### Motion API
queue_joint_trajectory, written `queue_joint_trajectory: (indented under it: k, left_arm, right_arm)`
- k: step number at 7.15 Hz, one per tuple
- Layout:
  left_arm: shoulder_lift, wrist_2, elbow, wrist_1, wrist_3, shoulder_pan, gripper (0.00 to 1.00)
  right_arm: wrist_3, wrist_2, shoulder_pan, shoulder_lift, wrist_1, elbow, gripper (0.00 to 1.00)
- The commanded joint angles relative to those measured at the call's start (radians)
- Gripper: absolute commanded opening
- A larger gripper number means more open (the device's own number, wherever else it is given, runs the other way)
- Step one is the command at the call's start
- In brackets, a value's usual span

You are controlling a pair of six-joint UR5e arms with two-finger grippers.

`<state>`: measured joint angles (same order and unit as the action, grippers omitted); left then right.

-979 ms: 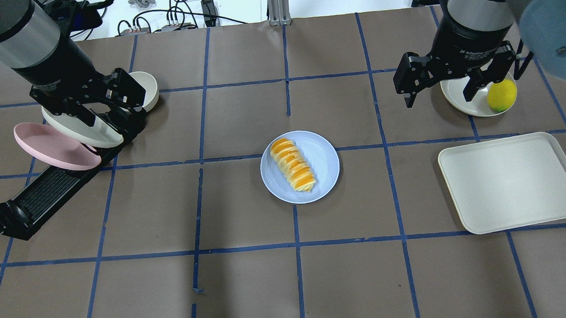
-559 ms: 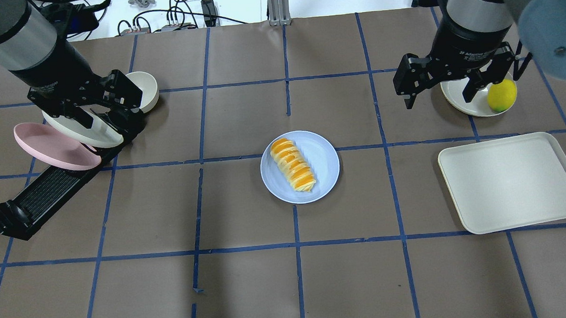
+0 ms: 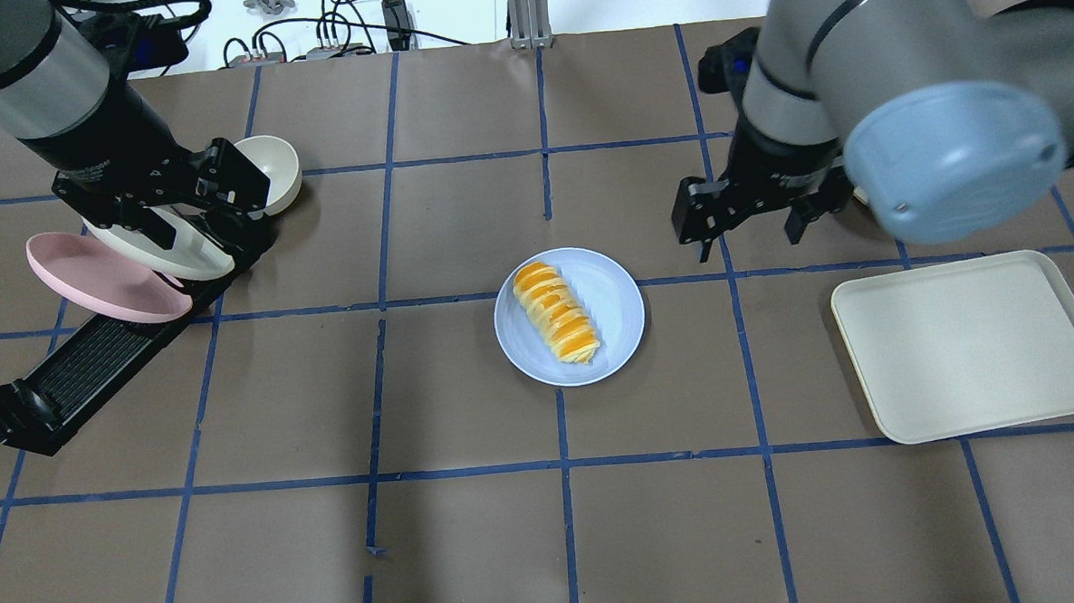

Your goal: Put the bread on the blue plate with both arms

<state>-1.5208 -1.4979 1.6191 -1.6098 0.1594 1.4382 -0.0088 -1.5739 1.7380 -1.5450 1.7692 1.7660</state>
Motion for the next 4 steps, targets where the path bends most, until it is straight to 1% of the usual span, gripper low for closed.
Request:
queue_joint_trajectory:
  k: [1,4]
  left_arm:
    - [-0.001,0.001,0.001,-0.001,0.000,-0.001,1.00]
    - [-0.001,0.001,0.001,-0.001,0.000,-0.001,1.00]
  right_arm:
    - [-0.013,0.006,0.098,0.101,0.223,0.075,1.00]
    - [-0.022,-0.003,0.097,0.103,0.225,0.073,1.00]
